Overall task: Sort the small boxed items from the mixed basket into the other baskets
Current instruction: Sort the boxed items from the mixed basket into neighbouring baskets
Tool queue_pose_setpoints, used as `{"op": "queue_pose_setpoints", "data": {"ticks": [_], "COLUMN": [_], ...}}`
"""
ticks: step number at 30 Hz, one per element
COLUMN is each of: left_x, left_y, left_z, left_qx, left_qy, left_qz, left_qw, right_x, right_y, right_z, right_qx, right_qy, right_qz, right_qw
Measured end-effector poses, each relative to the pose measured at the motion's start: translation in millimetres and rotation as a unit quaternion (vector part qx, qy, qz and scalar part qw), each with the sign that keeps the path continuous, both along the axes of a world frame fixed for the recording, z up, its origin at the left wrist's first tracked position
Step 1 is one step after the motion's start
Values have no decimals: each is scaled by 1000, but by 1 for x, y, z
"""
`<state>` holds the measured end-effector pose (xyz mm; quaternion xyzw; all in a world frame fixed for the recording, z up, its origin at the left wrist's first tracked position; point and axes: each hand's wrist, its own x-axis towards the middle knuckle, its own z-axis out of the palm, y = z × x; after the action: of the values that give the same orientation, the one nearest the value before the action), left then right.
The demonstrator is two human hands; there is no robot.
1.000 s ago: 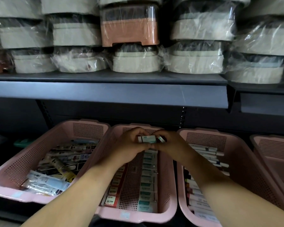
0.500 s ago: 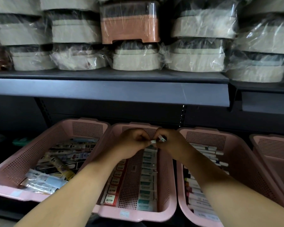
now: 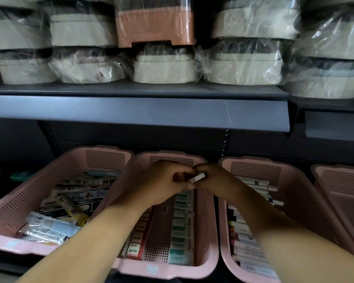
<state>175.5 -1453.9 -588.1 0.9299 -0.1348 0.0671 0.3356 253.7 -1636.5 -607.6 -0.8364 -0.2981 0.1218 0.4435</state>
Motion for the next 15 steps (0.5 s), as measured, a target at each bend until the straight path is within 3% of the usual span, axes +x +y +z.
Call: {"op": "queue_pose_setpoints", "data": {"ticks": [5,9,12,15], "left_x": [-8,-12,-1,14], "left_y": [-2,0,8,11], "left_z": [16,20,6,-16], "left_qx": [55,74,137,164], "left_qy": [-60,-103,-62,23], "left_qz": [11,58,78,71], "left_qw": [997,990,986,984], "right_x": [1,3,9,14], "right_y": [4,6,1,-10], "right_z": [-2,0,2,-2], "right_qx": [6,-14,-51,-88], "right_qy": [40,-17,-77,-83], "right_qz": [-3,-13,-63,-97], "right_qw": [999,1000,994,988]}}
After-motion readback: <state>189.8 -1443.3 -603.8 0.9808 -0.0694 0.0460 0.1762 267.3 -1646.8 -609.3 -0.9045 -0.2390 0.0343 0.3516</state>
